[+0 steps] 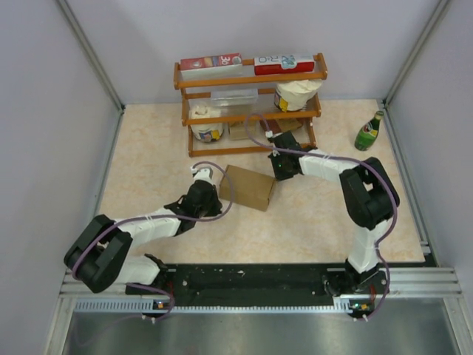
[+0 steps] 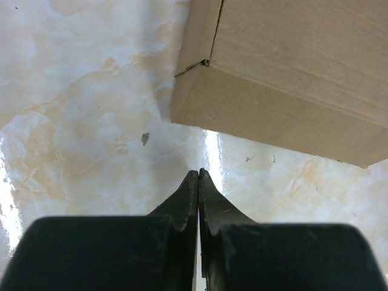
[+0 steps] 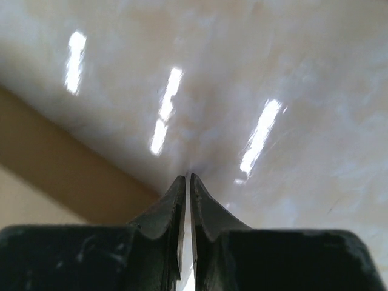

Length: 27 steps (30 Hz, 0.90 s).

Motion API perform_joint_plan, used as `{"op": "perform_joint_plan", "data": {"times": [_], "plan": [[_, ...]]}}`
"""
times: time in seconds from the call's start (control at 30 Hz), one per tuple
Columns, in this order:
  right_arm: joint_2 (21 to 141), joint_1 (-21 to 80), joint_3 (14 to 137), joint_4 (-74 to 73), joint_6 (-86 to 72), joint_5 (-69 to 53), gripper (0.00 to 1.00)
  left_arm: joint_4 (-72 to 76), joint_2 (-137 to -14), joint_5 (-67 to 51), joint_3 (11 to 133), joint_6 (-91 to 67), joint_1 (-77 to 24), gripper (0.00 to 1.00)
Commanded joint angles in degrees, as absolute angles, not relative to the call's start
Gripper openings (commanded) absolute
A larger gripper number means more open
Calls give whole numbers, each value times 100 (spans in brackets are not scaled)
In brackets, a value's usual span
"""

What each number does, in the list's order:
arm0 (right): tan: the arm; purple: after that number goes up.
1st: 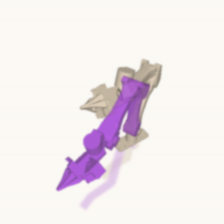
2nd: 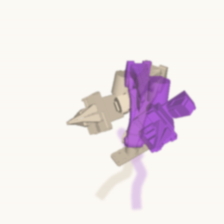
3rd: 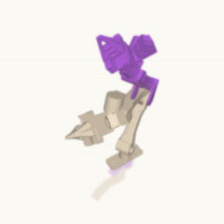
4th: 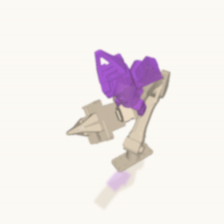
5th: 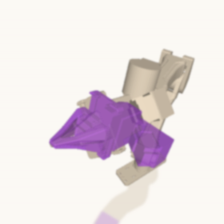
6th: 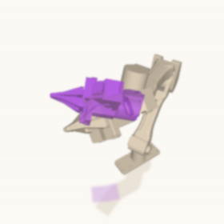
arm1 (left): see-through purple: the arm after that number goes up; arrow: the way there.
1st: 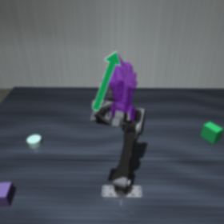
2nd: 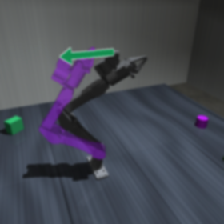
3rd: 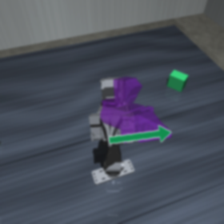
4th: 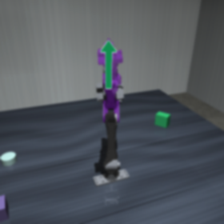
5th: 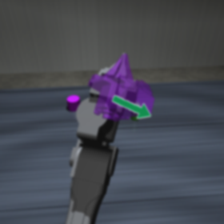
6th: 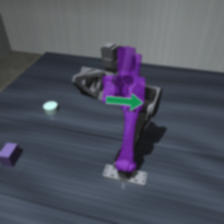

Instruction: Fold the paper box

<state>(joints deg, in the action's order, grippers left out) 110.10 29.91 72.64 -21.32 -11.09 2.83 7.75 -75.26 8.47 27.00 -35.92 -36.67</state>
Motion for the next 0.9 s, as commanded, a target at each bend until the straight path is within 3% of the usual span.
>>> {"op": "perform_joint_plan", "data": {"times": [0.0, 0.27, 0.43, 0.87], "plan": [[10284, 3278, 6603, -2276, -1177, -272, 8, 827, -7620, 975, 2944, -3595, -3621, 0], [8826, 3771, 5319, -2127, -1476, -1239, 12, 624, -7506, 1186, 2962, -3507, -3463, 0], [8367, 3701, 5457, -2346, -1573, 348, 13, 598, -7462, 1081, 3006, -3498, -3147, 0], [10589, 3278, 7706, -1406, -177, -466, 0, 835, -8331, 651, 3577, -3621, -2900, 0]]}}
